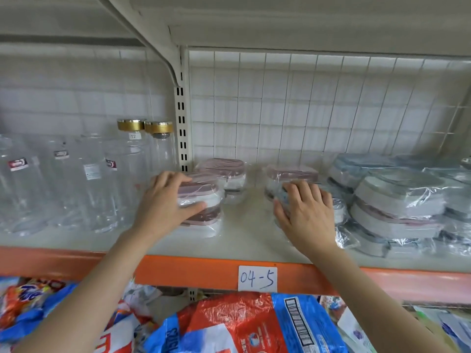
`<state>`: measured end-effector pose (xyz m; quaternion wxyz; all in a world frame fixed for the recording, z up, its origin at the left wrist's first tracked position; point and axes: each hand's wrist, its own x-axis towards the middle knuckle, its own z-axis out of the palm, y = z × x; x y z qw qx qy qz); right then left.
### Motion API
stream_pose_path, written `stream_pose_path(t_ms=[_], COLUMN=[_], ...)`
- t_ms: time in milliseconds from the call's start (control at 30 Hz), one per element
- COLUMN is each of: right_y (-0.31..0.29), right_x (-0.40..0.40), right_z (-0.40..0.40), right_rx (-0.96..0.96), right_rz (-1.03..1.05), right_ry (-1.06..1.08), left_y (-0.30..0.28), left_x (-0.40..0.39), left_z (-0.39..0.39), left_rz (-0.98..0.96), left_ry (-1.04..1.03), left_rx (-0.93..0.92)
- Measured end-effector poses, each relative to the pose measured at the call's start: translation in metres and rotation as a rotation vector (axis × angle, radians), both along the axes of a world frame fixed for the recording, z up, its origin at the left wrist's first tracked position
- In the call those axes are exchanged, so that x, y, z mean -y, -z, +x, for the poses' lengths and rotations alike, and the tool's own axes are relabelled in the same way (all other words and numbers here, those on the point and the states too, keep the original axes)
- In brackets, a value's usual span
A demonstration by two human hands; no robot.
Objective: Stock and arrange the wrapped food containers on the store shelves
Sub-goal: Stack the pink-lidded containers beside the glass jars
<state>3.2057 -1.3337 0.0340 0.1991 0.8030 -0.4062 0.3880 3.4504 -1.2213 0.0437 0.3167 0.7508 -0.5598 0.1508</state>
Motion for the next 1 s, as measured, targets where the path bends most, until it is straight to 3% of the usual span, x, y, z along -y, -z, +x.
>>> stream_pose_path(t_ms=[333,433,533,733,867,1000], right_y=[-0.001,-0.006,-0.027,-0.075,-0.081,-0.076], right_x=[-0.001,-0.003,0.002,0.035,0.06,0.081], right_z=[-0.001,-0.003,0.0,0.048,0.102,0.134], right_rx=[-0.004,-0.081,-0.272,-0.281,-0.439,-0.433], right_rz=[-0.024,-0.002,0.166,0.506,0.589,0.737], right_ry=[-0.019,0.003,0.055,-0.222,-0.254,-0.284], left_y=[0.002,0.001,0.0,-0.012,-0.009,-0.007], left_x=[-0.006,-0.007,-0.01,-0.006,-0.004,0.0], left_z=[0.0,-0.002,-0.001,-0.009,-0.006,-0.003], left_rz=[-0.011,-0.01,-0.005,0.06,0.042,0.026], left_ry=[0.048,0.069,0.069,-0.018,-0.042,-0.046], left_rx=[-0.026,-0.013,0.035,0.136,0.168,0.166])
